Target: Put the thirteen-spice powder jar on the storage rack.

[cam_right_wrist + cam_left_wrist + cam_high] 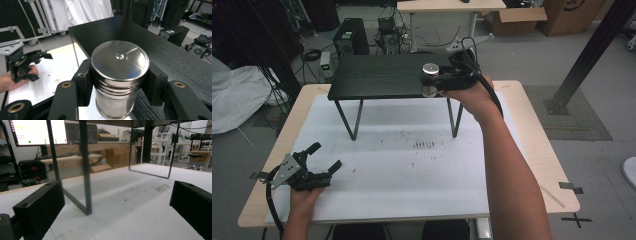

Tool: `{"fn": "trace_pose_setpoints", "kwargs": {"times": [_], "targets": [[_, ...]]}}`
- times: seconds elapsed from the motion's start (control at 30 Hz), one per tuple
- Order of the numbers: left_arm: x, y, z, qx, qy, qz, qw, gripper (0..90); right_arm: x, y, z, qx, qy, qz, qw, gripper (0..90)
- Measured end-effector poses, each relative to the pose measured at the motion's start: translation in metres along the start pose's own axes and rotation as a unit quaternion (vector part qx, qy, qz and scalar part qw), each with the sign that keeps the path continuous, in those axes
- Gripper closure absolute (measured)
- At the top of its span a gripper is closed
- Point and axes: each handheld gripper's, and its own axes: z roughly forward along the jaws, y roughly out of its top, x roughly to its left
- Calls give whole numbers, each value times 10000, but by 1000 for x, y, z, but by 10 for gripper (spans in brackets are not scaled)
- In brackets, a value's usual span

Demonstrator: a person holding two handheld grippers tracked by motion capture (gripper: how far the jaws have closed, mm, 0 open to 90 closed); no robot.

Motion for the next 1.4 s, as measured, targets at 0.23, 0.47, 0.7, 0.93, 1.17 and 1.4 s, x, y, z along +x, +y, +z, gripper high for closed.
{"fn": "trace_pose_setpoints", "kwargs": {"times": [0.23, 0.47, 0.7, 0.93, 1.17, 1.4], "targets": [[0, 0, 0, -14, 0, -10, 10000, 2, -9, 8, 10, 61, -248, 118, 9996, 494], [1, 0, 0, -4, -1, 22, 10000, 2, -14, 12, 24, 146, -359, 173, 9991, 494], [0, 0, 0, -15, 0, 5, 10000, 2, -20, 9, 34, 257, -589, 348, 9973, 494], [1, 0, 0, -2, 1, -12, 10000, 2, -27, 6, 36, 306, -880, 528, 9943, 494], [1, 0, 0, 1, 1, -6, 10000, 2, -29, 4, 38, 376, -1005, 564, 9926, 494], [1, 0, 0, 1, 2, -11, 10000, 2, -29, 0, 38, 340, -1003, 559, 9928, 494]]}}
